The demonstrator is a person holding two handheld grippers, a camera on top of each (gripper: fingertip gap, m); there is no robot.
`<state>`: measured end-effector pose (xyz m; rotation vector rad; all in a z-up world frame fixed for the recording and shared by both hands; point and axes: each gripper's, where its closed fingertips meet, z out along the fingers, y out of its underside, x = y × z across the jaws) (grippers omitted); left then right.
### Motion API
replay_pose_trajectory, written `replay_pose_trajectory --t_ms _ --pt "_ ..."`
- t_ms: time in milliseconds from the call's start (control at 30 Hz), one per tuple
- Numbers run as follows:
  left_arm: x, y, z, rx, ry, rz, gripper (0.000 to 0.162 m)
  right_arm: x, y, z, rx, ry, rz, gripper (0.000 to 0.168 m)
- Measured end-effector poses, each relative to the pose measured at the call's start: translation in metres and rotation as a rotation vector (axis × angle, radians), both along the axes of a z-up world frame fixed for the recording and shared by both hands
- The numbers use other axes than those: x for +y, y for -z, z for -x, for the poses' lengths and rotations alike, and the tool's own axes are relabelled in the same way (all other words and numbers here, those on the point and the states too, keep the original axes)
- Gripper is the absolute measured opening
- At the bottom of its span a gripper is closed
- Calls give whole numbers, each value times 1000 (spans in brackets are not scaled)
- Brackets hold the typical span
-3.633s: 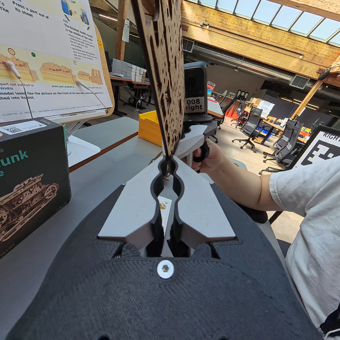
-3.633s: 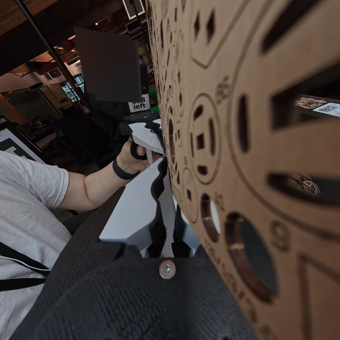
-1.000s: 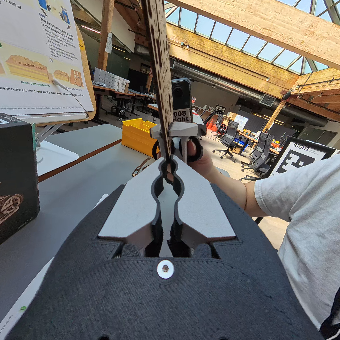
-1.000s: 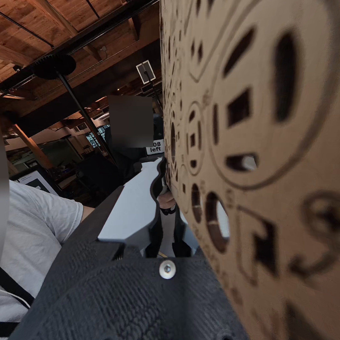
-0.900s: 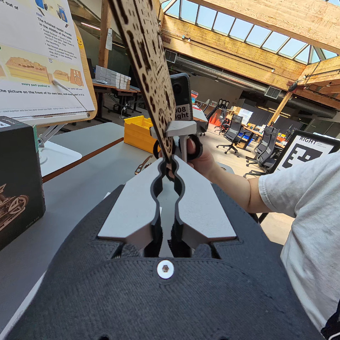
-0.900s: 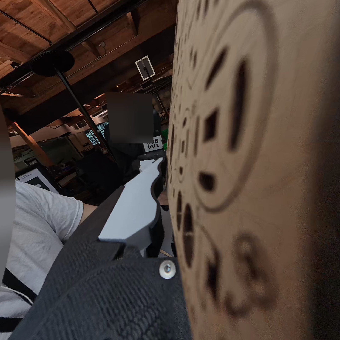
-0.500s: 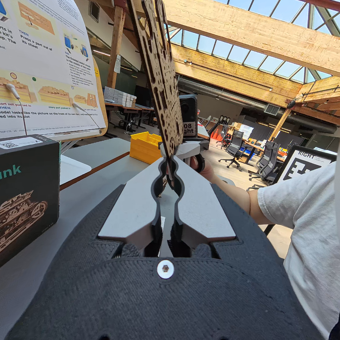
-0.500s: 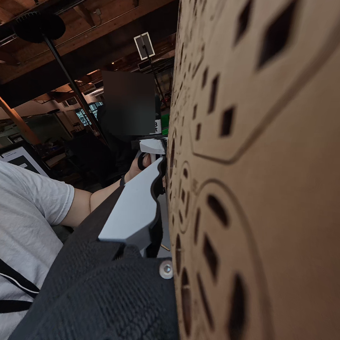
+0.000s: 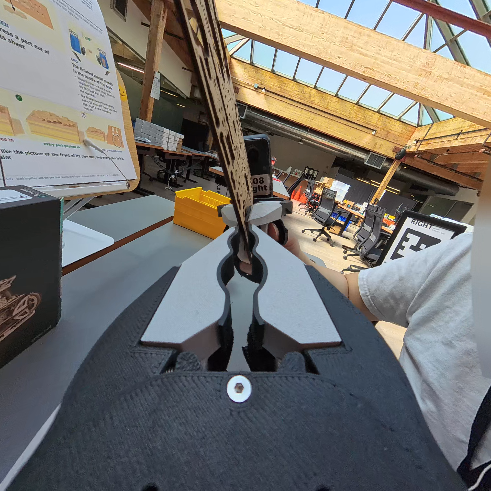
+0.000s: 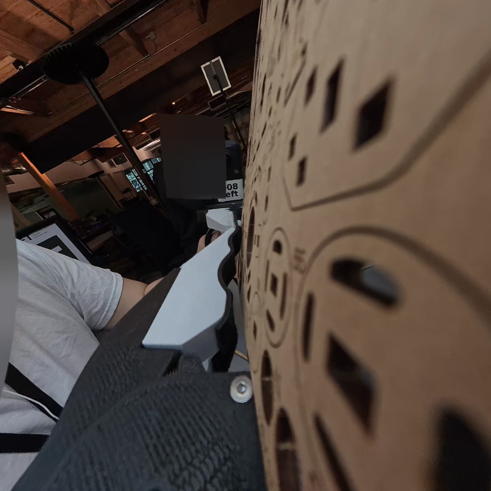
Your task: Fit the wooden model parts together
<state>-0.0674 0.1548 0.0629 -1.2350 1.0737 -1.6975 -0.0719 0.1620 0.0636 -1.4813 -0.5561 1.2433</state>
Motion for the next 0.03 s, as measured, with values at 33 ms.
replay_pose_trajectory --t_ms 33 --pt "0 0 0 -6 8 12 3 -1 2 2 -16 -3 -3 2"
